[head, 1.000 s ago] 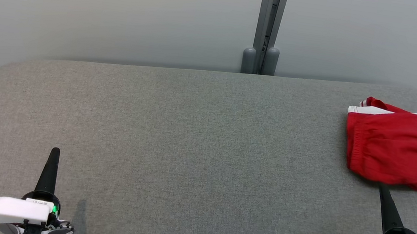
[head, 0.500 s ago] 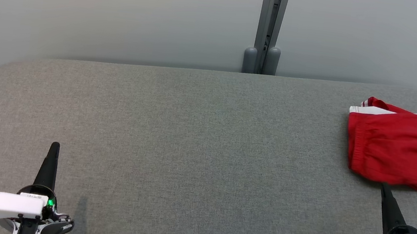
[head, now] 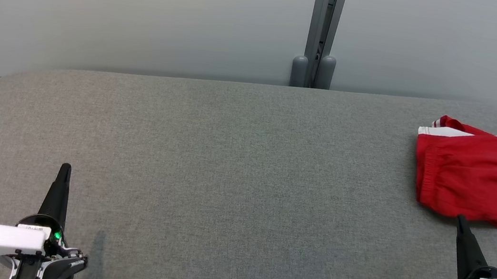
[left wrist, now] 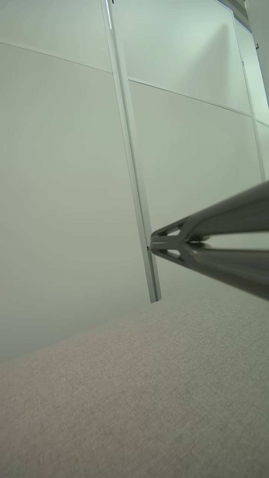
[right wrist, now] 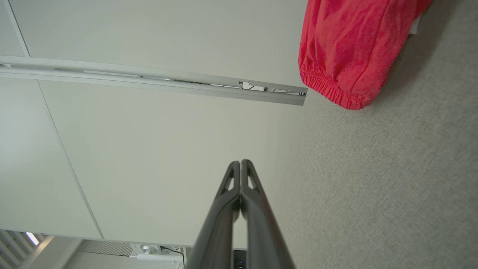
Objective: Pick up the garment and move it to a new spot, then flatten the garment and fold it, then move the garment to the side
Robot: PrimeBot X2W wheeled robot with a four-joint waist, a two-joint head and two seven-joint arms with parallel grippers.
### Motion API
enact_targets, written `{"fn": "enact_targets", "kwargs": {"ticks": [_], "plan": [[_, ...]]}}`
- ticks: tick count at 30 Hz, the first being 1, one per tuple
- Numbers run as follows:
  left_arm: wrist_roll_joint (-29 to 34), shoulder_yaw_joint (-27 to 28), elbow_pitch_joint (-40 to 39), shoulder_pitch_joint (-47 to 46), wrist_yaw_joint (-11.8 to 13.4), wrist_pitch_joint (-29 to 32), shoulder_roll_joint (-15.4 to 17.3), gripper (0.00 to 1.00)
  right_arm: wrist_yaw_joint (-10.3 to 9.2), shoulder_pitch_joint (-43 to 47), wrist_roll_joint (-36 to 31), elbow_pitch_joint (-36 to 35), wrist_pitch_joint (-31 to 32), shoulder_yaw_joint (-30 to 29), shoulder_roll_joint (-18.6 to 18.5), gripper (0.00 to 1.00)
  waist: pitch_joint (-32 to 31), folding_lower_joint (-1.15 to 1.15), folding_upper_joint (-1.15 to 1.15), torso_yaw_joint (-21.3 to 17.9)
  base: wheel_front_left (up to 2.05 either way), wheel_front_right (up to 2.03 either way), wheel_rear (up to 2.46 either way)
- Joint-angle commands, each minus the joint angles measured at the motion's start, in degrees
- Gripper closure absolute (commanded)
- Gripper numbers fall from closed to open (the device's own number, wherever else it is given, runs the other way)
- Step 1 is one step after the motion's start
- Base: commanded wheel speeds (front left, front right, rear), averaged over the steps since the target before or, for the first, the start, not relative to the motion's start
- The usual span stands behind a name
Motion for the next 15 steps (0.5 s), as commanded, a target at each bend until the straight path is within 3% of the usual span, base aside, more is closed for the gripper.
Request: {"fn": "enact_targets", "kwargs": {"ticks": [1, 15], "plan": [[-1.05, 0.27, -0.06, -1.11, -0.32, 0.21, 0.34, 1.0, 0.02, -0.76, 1.1, 0.01, 0.42, -0.27, -0.09, 1.0, 0.01, 0.0, 0.0, 0.02, 0.0, 0.0, 0.0], [-5.18, 0.45, 0.18, -1.62, -0.43, 1.45, 0.37, 1.0, 0.02, -1.0, 5.11, 0.33, 1.65, -1.09, 0.24, 1.0, 0.1, 0.0, 0.0, 0.18, 0.0, 0.0, 0.0]]}}
